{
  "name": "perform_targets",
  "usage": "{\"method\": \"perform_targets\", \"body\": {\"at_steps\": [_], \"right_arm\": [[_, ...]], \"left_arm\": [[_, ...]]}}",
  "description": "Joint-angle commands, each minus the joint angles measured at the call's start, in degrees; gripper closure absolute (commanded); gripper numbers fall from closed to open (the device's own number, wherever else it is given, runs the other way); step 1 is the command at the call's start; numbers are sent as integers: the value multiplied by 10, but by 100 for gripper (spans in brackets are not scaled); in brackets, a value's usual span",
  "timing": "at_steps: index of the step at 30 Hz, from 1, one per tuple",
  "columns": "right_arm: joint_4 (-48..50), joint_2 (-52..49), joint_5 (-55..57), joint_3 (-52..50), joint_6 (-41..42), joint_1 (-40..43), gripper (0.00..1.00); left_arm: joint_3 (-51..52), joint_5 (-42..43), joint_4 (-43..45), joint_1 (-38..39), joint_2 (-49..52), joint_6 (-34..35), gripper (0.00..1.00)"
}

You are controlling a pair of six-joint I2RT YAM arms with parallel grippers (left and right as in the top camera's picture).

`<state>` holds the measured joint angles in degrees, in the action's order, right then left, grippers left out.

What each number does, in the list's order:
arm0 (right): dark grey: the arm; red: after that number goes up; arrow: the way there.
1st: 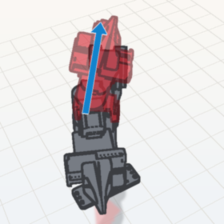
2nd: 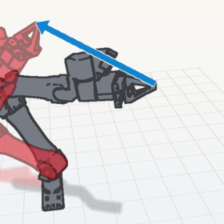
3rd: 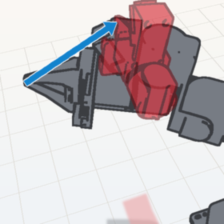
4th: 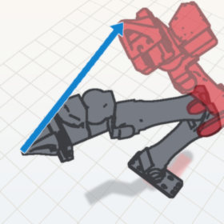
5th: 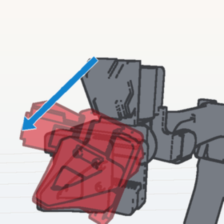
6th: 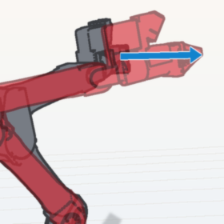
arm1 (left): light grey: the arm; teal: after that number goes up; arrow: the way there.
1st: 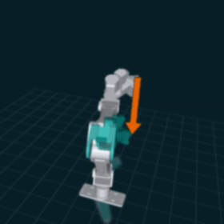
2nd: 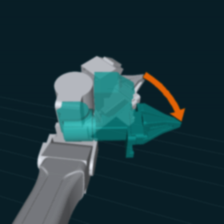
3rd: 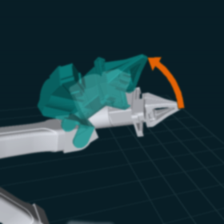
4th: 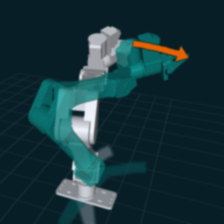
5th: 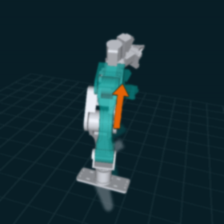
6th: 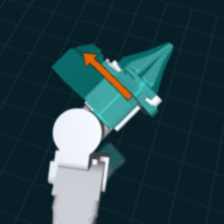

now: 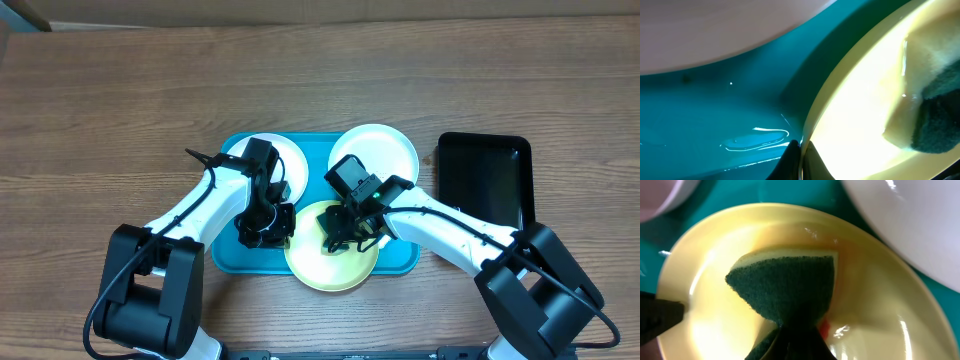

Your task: Clean dirty plates on tray and stack at the side

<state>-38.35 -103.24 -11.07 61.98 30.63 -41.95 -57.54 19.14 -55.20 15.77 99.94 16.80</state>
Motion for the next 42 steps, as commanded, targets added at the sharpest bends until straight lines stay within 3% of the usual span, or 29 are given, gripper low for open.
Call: {"method": "perform_targets", "body": {"at_steps": [1, 20, 34, 42], "right_arm": [[-32, -8, 56, -2, 7, 10, 96], [-148, 10, 151, 61, 39, 12, 96], [-157, 201, 207, 76, 40, 12, 96], [-255, 250, 301, 76, 85, 59, 96]], "left_arm": [[-11, -17, -5, -3, 1, -5, 96], [-11, -84, -4, -4, -14, 17, 96], [-12, -125, -2, -4, -115, 29, 96], [-12, -195, -3, -3, -185, 56, 96]]}}
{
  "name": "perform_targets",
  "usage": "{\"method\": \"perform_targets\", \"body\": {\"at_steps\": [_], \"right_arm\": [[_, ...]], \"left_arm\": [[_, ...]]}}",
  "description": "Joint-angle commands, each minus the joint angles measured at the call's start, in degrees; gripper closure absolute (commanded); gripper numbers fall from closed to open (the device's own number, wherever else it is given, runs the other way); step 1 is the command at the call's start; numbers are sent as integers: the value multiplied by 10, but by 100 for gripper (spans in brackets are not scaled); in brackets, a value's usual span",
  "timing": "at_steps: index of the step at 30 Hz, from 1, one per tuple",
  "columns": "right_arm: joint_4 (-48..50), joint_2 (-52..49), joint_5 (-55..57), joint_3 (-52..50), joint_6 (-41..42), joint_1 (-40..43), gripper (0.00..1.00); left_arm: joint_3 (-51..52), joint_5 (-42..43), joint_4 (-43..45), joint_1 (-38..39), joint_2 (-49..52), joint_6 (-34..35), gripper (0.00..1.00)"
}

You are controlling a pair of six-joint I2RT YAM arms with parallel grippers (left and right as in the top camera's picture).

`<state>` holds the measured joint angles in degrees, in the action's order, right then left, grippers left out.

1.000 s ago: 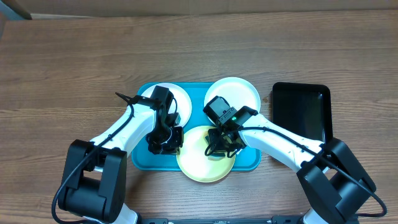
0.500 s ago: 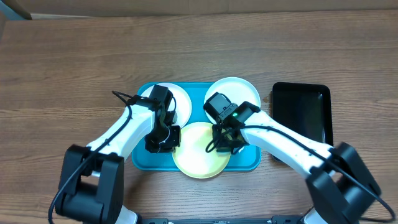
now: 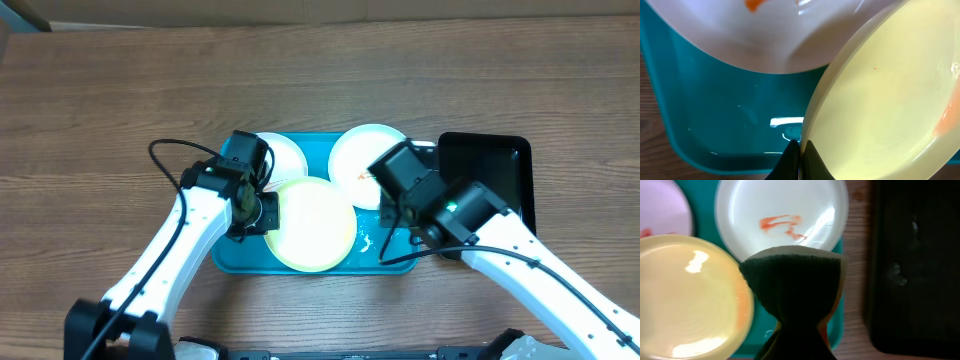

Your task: Clean dirty plates on tray and stack at the side

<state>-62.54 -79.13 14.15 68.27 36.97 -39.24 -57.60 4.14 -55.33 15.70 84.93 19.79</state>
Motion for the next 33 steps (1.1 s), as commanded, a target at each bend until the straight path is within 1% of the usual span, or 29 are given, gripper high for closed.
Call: {"method": "perform_targets", "body": {"at_steps": [1, 5, 8, 10, 12, 16, 20, 22, 26, 33], "right_arm": [[-23, 9, 46, 13, 22, 46, 96], [-48, 9, 23, 11, 23, 116, 96], [-57, 9, -15, 11, -1, 169, 96], [-59, 9, -42, 11, -33, 195, 96], [-67, 9, -55, 11, -47, 219, 96], [-82, 9, -55, 8, -60, 247, 96], [-89, 9, -55, 3, -60, 255, 96], [-90, 9, -55, 3, -60, 255, 96], [-92, 9, -55, 3, -60, 255, 96], [-98, 9, -55, 3, -60, 255, 96]], "left_arm": [[-11, -59, -2, -3, -43, 30, 96], [-11, -128, -3, -1, -74, 47, 96], [-11, -170, -2, 13, -88, 36, 96], [-11, -167, -7, 31, -90, -2, 96], [-11, -155, -27, 53, -87, -19, 96], [-11, -155, -63, 90, -76, -20, 96], [-13, -178, -88, 106, -74, -20, 96], [-19, -166, -108, 106, -73, -43, 96], [-40, -108, -146, 106, -73, -85, 96], [-80, -41, -197, 105, -73, -80, 96]]}}
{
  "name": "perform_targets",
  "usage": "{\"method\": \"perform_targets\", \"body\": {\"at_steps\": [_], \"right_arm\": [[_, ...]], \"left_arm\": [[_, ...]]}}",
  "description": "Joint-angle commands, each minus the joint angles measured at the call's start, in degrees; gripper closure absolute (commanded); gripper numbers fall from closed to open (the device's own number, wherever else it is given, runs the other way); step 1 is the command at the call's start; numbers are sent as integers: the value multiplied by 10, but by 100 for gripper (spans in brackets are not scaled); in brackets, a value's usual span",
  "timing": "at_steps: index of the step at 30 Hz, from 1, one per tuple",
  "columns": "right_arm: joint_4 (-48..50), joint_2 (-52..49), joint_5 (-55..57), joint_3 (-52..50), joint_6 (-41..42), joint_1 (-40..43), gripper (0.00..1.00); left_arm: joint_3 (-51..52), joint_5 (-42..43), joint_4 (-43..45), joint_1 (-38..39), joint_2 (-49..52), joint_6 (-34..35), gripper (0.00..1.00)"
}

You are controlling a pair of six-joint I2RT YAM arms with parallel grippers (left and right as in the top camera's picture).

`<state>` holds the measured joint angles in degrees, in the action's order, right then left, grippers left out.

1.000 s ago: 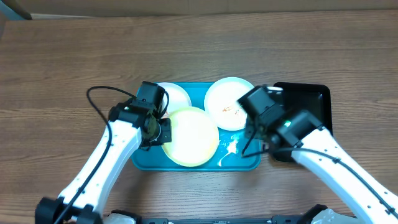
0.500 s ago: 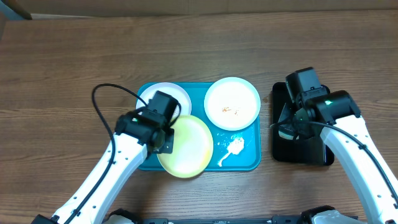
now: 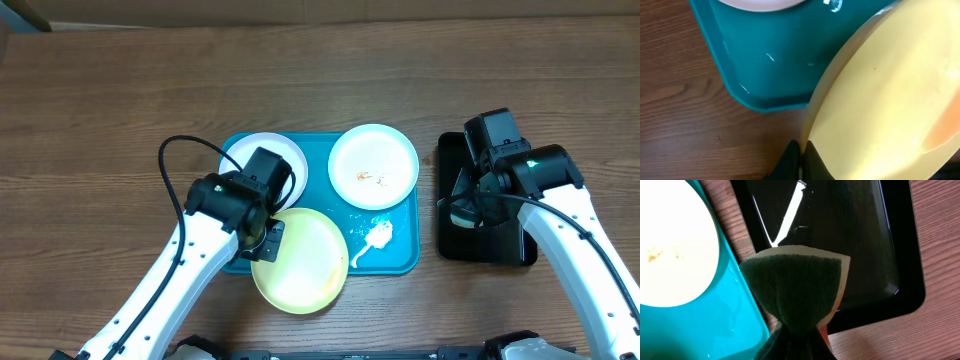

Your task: Clean dirty plates on tray and stack at the side

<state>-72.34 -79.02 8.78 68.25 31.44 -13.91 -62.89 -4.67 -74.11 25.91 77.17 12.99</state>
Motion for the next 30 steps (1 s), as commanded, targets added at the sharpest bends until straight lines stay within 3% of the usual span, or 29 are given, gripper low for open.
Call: {"method": "perform_targets", "body": {"at_steps": [1, 6, 9, 11, 20, 25, 30], "right_arm": [[0, 8, -1, 3, -4, 2, 96], [-3, 8, -2, 3, -4, 2, 96], [-3, 8, -6, 3, -4, 2, 96], [-3, 8, -6, 3, -4, 2, 96], [-3, 8, -6, 3, -4, 2, 96], [-2, 8, -6, 3, -4, 2, 96], [-3, 8, -6, 3, -4, 2, 96]], "left_arm": [[-31, 46, -14, 3, 4, -6, 96], [-32, -26, -27, 3, 15, 74, 96], [-32, 80, -38, 3, 38, 2, 96], [-32, 110, -60, 3, 58, -11, 96], [-47, -21, -56, 2, 96, 113, 96], [-90, -75, -56, 3, 96, 142, 96], [-105, -78, -65, 3, 96, 140, 96]]}}
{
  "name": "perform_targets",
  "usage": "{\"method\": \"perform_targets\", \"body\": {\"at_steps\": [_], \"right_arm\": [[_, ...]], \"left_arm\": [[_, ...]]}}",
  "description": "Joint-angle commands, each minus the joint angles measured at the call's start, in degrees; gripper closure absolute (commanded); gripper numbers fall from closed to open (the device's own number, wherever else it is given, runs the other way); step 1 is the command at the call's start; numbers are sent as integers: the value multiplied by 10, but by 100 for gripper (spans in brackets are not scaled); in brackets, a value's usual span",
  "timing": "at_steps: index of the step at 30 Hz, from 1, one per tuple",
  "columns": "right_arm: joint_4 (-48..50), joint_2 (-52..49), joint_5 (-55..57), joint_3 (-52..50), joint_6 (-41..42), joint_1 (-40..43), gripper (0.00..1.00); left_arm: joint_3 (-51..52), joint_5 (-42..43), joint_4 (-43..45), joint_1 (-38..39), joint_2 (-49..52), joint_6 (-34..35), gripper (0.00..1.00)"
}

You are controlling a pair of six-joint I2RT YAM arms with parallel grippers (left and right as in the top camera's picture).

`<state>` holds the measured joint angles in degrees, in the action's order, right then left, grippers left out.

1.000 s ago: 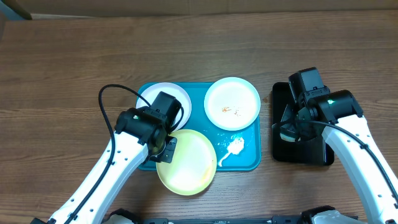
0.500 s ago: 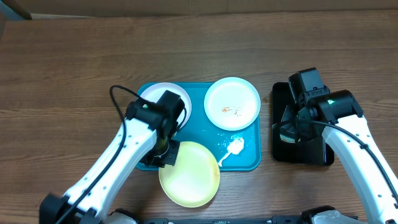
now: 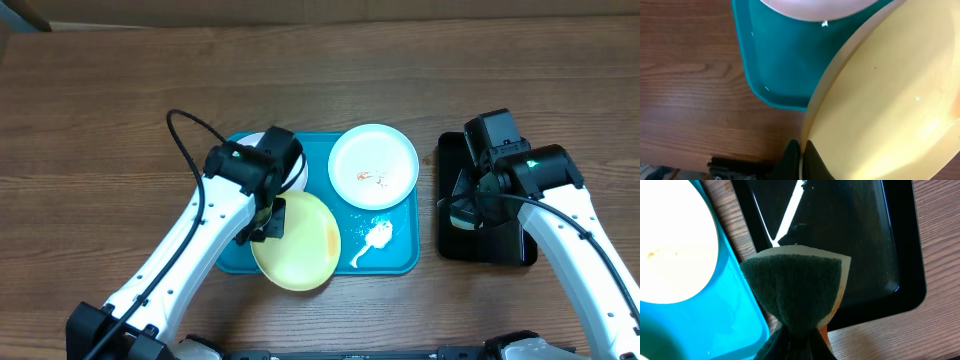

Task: Clean dirty plates on tray and stack at the side
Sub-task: 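Lift the yellow plate with the left gripper and tilt it up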

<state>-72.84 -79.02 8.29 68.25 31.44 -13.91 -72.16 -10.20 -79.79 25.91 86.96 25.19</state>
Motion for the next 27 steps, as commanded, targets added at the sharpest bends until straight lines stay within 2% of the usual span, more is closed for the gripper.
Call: {"method": "perform_targets", "body": {"at_steps": [1, 7, 8, 10, 11, 14, 23, 27], "right_arm": [[2, 8, -1, 3, -4, 2, 96], [1, 8, -1, 3, -4, 2, 96], [1, 8, -1, 3, -4, 2, 96], [1, 8, -1, 3, -4, 2, 96], [1, 8, -1, 3, -4, 2, 96], [0, 8, -1, 3, -4, 2, 96], [1, 8, -1, 3, -4, 2, 96], [1, 8, -1, 3, -4, 2, 96]], "left_arm": [[-12, -28, -15, 3, -1, 18, 96], [-12, -75, -28, 3, -1, 35, 96], [-12, -66, -21, 3, -1, 23, 96], [-12, -26, 9, 5, -1, -57, 96], [-12, -27, 15, 4, -1, -61, 96], [-12, -58, 14, 4, -1, -14, 96], [-12, -205, 25, 4, -1, -7, 96], [-12, -238, 49, 10, -1, -7, 96]]}}
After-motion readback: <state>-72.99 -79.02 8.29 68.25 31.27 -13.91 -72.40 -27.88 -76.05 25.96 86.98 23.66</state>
